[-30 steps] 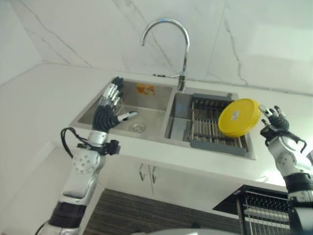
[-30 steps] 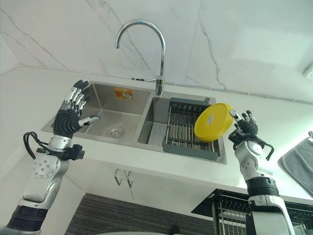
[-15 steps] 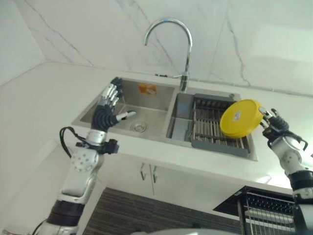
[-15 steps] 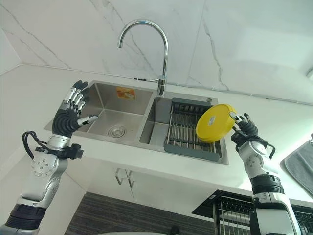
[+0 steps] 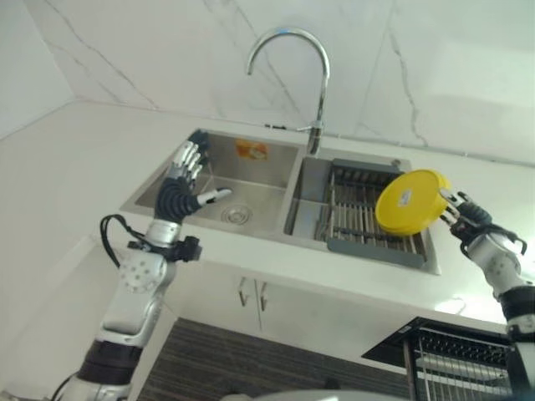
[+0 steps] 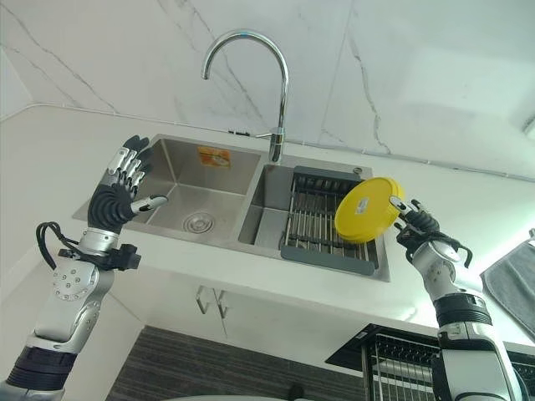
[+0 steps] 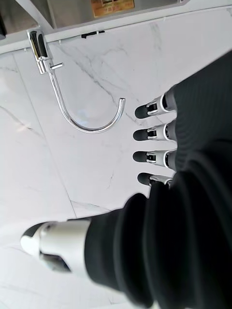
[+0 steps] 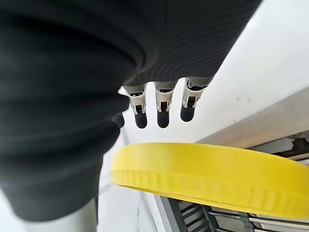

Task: Place the dishes in the dishwasher.

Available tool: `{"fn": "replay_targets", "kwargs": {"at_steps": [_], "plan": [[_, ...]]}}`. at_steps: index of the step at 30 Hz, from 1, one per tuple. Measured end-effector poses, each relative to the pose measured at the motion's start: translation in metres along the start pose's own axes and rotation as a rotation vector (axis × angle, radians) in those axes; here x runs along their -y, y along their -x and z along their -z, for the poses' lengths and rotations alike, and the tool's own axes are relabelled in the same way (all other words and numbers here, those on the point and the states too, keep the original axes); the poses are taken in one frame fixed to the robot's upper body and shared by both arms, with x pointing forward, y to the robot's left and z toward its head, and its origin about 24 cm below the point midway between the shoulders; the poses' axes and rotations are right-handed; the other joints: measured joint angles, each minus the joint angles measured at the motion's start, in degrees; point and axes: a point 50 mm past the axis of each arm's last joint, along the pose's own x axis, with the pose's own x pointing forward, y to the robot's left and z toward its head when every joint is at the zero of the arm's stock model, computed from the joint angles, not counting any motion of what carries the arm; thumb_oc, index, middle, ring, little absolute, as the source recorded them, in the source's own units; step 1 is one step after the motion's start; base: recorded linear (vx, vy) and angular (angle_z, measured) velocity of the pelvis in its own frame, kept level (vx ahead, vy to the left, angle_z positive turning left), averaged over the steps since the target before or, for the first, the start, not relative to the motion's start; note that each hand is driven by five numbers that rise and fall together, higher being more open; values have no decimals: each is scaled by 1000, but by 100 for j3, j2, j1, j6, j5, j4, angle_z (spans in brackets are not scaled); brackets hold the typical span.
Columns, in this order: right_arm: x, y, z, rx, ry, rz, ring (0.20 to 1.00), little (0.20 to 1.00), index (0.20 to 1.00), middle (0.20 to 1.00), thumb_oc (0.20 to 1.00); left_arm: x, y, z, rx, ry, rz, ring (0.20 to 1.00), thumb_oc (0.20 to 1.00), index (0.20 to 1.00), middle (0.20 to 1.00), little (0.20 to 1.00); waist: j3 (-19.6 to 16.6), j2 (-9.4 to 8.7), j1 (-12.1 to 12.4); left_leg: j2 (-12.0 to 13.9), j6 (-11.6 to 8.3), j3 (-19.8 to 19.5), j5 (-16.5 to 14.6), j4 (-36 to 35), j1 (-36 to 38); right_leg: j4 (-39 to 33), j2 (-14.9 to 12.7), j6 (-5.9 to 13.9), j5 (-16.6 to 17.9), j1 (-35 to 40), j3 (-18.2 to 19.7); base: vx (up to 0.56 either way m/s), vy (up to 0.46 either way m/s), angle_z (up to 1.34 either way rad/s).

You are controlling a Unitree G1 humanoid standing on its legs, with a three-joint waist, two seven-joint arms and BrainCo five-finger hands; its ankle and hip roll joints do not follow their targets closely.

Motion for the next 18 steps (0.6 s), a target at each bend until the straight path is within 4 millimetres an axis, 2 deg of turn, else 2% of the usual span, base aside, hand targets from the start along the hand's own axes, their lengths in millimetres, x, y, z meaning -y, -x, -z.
{"fn": "replay_targets", "kwargs": {"at_steps": [18], "plan": [[1, -5, -1, -65, 98, -43, 1000, 1000, 1000, 1000, 1000, -2, 0, 2, -21, -12, 7, 1000, 1000, 1000, 1000, 1000, 1, -2, 53, 2, -1, -17, 0, 0, 2, 0, -1, 1, -1, 24, -30, 0, 0, 0]]}}
